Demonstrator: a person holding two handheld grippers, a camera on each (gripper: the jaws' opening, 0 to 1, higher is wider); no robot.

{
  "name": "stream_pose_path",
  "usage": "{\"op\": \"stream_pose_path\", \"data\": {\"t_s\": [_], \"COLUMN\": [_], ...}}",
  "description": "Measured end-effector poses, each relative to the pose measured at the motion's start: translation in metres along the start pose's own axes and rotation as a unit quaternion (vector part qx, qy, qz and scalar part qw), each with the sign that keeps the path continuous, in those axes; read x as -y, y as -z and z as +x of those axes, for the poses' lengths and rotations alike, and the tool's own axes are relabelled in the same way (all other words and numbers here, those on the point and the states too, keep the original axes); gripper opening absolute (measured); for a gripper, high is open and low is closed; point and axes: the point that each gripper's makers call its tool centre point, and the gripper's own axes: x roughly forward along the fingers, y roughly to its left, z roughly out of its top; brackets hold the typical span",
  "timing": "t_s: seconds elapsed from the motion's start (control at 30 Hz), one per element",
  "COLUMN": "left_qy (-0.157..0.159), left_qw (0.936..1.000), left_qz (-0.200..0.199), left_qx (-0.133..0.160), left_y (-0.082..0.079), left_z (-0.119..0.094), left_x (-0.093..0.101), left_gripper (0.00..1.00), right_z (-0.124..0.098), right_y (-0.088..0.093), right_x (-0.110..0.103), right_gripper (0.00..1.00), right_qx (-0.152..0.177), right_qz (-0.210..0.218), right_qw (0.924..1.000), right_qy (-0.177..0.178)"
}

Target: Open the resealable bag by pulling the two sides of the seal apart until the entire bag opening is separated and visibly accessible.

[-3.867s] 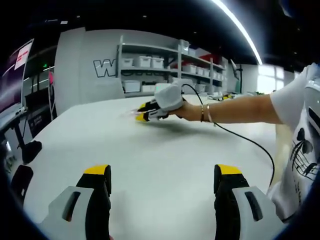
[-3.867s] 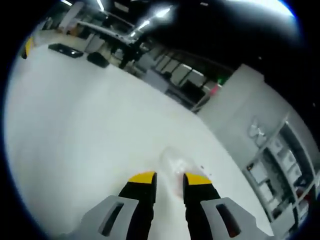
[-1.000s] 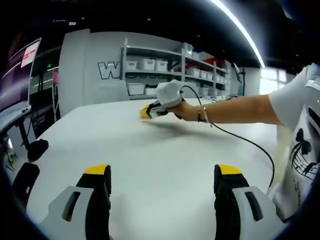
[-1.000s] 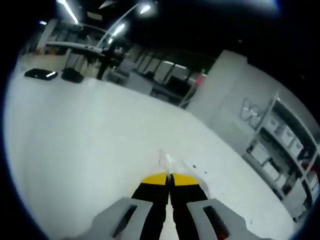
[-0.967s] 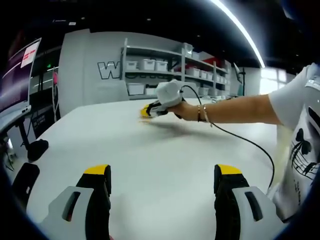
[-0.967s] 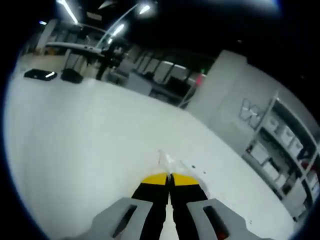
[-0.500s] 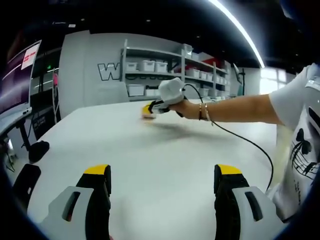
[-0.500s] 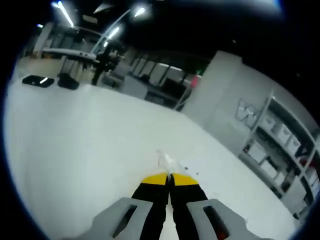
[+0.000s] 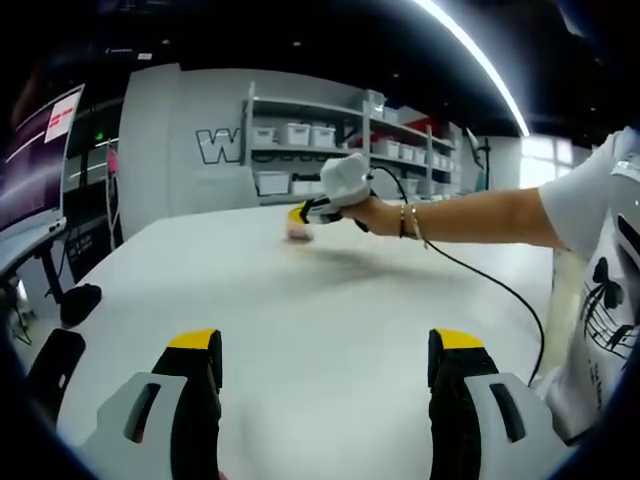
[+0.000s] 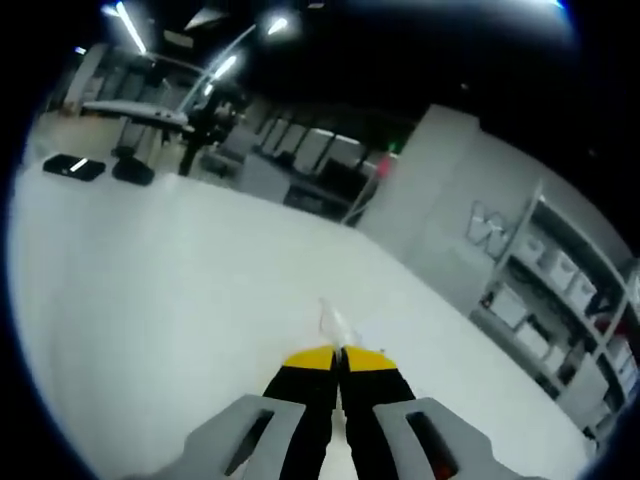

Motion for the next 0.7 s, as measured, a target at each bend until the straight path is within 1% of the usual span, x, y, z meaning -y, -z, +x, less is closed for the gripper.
{"op": "stream_pose_path", "data": {"t_s": [0.7], "left_qy": [-0.004], "left_qw": [1.0000], "left_qz": [0.006], "left_qx": [0.006], "left_y": [-0.006], "left_z": [-0.008], "left_x": [0.003], "left_gripper": [0.84], "right_z": [-0.017], "right_y": [-0.011], "right_x": [0.012], "right_gripper": [0.00], "right_qx": [0.009], "right_qz": [0.006], "right_qw": [0.9998], "right_qy": [0.019]}}
